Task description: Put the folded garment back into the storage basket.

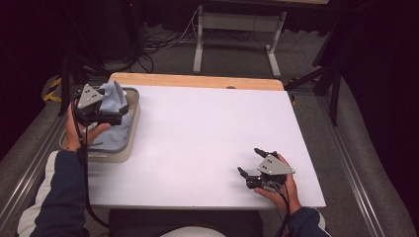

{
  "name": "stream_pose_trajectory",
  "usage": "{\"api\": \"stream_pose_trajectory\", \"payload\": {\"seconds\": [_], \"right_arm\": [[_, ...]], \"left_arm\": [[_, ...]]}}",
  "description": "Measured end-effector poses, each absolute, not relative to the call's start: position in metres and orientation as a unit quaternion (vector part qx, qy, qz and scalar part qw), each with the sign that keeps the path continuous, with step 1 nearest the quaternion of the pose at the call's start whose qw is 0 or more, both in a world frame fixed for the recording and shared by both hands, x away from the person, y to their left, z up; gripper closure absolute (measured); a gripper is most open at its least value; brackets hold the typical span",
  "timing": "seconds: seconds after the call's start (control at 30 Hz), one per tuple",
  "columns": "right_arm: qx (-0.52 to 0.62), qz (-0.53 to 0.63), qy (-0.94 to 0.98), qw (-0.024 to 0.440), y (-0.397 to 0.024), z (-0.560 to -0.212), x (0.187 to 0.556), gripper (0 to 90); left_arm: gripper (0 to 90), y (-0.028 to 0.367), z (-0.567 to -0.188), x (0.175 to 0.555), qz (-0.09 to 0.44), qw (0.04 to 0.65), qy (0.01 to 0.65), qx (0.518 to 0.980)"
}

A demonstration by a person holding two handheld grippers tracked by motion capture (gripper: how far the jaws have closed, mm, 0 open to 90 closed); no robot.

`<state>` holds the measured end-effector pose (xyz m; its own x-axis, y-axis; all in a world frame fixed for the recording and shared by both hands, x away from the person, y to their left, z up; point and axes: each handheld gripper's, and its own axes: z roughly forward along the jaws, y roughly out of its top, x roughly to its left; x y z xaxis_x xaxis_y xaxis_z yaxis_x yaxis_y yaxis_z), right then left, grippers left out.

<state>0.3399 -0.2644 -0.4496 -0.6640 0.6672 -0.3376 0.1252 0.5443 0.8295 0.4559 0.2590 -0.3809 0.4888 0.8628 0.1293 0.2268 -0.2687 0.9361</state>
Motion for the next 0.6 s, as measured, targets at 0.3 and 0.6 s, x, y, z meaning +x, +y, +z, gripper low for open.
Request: {"api": "stream_pose_trajectory", "payload": {"seconds": [0.3, 0.6], "right_arm": [[0.247, 0.415, 0.81, 0.332, -0.266, -0.448, 0.339, 16.9], [0.256, 0.423, 0.804, 0.329, -0.268, -0.447, 0.341, 16.9]], "left_arm": [[3.8, 0.255, -0.38, 0.438, 0.353, 0.498, 0.367, 0.702], [4.3, 0.242, -0.371, 0.418, 0.359, 0.53, 0.338, 0.69]]}}
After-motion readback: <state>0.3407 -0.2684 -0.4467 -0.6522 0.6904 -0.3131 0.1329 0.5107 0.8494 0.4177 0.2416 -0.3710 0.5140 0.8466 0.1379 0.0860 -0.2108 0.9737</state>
